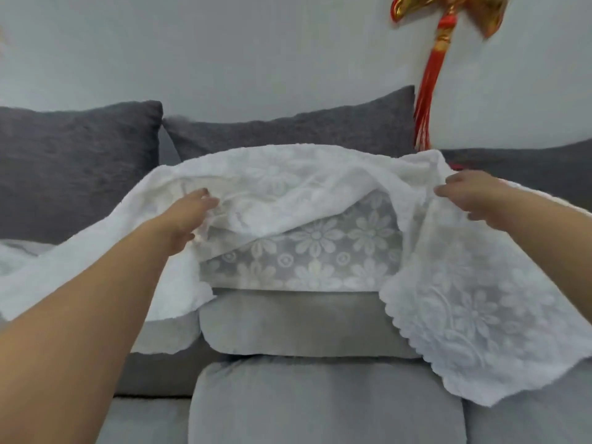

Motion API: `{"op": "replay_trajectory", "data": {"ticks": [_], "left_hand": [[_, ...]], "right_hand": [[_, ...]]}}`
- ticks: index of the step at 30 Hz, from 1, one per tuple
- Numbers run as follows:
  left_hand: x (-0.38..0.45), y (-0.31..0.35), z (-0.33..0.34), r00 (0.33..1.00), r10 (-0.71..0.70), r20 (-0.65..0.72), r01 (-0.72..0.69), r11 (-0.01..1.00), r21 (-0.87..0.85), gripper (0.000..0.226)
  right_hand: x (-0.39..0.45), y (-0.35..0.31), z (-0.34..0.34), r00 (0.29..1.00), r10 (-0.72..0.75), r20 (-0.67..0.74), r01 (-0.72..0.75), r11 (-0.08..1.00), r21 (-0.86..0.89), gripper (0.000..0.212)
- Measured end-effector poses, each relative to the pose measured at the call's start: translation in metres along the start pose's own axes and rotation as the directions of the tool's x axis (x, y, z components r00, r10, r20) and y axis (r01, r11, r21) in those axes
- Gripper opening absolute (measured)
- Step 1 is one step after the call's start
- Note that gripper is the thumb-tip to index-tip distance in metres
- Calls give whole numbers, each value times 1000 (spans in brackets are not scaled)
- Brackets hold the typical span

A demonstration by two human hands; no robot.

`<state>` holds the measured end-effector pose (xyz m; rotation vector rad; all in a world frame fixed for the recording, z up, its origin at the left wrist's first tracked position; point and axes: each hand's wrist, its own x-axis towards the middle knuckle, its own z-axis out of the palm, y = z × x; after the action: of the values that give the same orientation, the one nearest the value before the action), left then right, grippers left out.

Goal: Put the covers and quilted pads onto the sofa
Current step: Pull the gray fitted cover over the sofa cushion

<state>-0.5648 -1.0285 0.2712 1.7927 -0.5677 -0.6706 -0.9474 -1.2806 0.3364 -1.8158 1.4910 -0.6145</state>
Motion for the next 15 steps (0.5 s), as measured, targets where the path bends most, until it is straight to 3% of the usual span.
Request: {"op": "replay_trajectory", "data": {"ticks": [3,8,10,13,15], "left_hand": [[-4,-24,19,991,130,4,-130,985,115,66],[-10,-32,31,967,252,-30,-211,865,456,48],[-11,-22,29,968,252,5,-221,839,498,50],[-17,1,20,1000,3,-27,4,971,238,59],[-20,9,15,998,-65,1,65,992,105,61]], "right_hand": [[-7,28,32,996,-94,-5,90,970,-226,60],[-2,77,70,979,-179,98,204,867,-455,89],[-9,101,85,995,-94,-25,72,887,-456,100],[-16,151,107,935,181,-304,-253,942,-219,95],[-19,197,120,839,491,-234,-514,856,-50,113]]}}
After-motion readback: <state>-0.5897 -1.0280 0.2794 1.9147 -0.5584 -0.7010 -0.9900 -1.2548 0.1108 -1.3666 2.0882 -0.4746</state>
